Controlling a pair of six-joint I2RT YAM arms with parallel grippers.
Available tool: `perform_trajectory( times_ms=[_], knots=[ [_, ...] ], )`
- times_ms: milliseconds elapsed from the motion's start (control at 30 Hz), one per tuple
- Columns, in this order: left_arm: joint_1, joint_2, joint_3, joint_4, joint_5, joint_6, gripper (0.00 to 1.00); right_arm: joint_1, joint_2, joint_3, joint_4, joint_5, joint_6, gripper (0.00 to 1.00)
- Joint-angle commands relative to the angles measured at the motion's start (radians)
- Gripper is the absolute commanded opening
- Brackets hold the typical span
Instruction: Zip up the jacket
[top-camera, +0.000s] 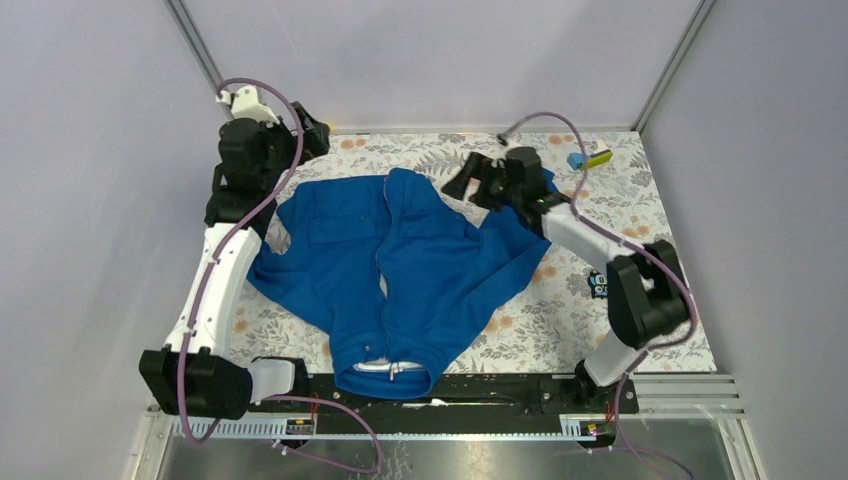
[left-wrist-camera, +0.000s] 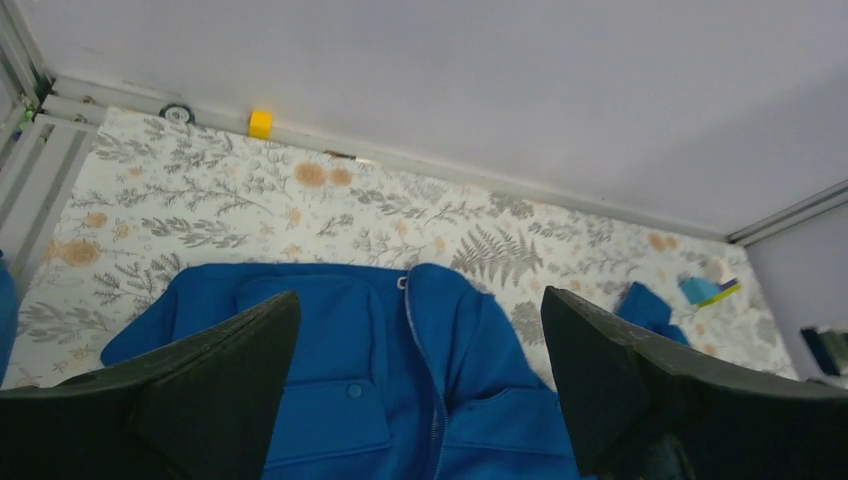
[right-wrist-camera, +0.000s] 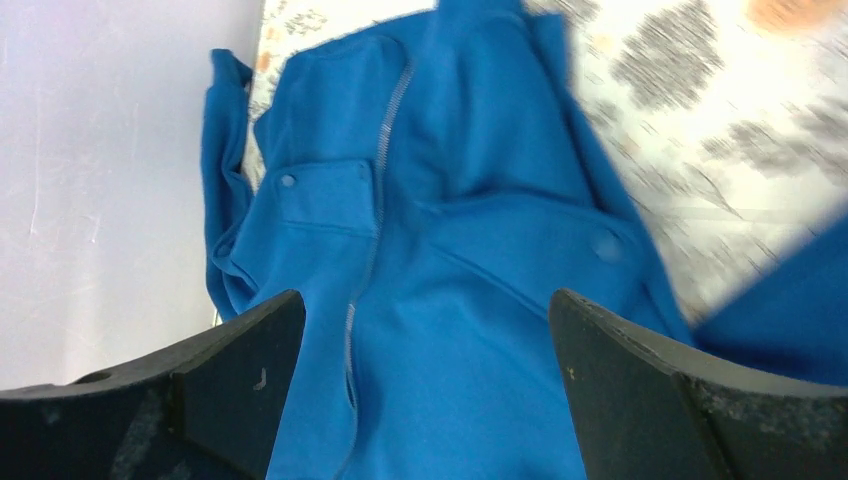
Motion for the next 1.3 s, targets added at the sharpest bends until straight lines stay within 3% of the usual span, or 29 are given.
perform_trajectory(
  times_ms=[0, 100, 333, 633, 733, 967, 1267],
  knots=[
    [-0.006, 0.007, -0.049, 0.072, 0.004, 0.081, 0.99, 0.101, 0.149, 0.224, 0.004, 0.075, -0.070, 0.98],
    [-0.006, -0.012, -0.130, 0.136, 0.005, 0.074, 0.99, 0.143, 0.260, 0.368, -0.071, 0.120, -0.103, 0.98],
    [-0.002, 0.016, -0.139, 0.135, 0.035, 0.062, 0.99, 0.200, 0.444, 0.597, -0.159, 0.279, -0.183, 0.98],
    [0.024, 0.032, -0.144, 0.134, 0.099, 0.006, 0.99, 0.280, 0.720, 0.960, -0.467, 0.664, -0.377, 0.99],
    [0.037, 0.024, -0.149, 0.134, 0.098, -0.001, 0.99, 0.291, 0.786, 1.038, -0.517, 0.699, -0.378, 0.99],
    [0.066, 0.009, -0.162, 0.138, 0.087, -0.028, 0.99, 0.300, 0.892, 1.154, -0.573, 0.702, -0.357, 0.87],
    [0.069, 0.023, -0.164, 0.137, 0.101, -0.040, 0.99, 0.301, 0.919, 1.186, -0.584, 0.674, -0.340, 0.73]
  ],
)
